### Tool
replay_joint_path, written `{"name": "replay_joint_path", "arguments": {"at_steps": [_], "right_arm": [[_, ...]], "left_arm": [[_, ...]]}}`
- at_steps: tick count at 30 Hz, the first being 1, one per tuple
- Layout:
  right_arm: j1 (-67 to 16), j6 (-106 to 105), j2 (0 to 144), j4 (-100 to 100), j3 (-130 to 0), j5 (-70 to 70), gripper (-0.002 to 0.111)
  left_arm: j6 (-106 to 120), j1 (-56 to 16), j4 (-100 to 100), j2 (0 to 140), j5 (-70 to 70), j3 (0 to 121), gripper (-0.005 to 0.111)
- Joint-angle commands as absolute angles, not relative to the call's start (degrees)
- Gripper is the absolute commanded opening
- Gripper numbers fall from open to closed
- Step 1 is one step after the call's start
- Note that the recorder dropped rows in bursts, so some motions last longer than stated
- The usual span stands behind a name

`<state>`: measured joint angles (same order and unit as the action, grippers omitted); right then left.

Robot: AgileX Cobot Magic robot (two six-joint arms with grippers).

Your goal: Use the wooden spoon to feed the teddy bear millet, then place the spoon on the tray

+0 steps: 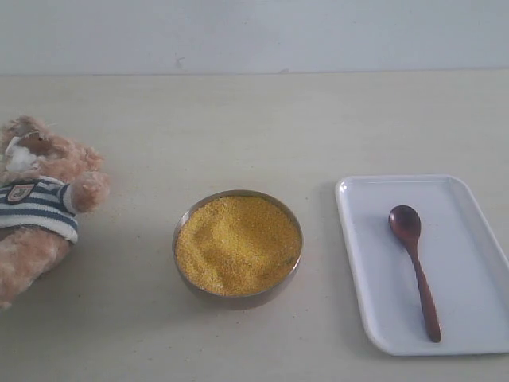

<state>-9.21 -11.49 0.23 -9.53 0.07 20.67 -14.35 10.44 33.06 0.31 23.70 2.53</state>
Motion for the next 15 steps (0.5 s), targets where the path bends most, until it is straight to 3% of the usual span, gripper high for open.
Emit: {"name": "replay_joint_path", "arguments": {"at_steps": [1, 4, 8, 15], "right_arm": [[-9.2, -11.5, 0.0, -9.7, 0.0, 20.8, 0.001], [-9.2, -11.5, 0.0, -9.7, 0.0, 20.8, 0.001], [-9.2, -11.5, 0.0, -9.7, 0.0, 20.8, 0.001], [-9.2, -11.5, 0.0, -9.7, 0.0, 20.8, 0.001]], "left_arm": [[-15.4, 10.1, 20.9, 8.7, 23.8, 12.2, 0.004], [-15.4, 10.1, 11.6, 19.0, 14.1, 21.5, 0.004], [-13.2, 10.1, 3.6, 36.6, -13.3, 35.9, 0.004], [-1.9, 9.9, 9.9, 64.6, -49.4, 54.1, 0.005]]}}
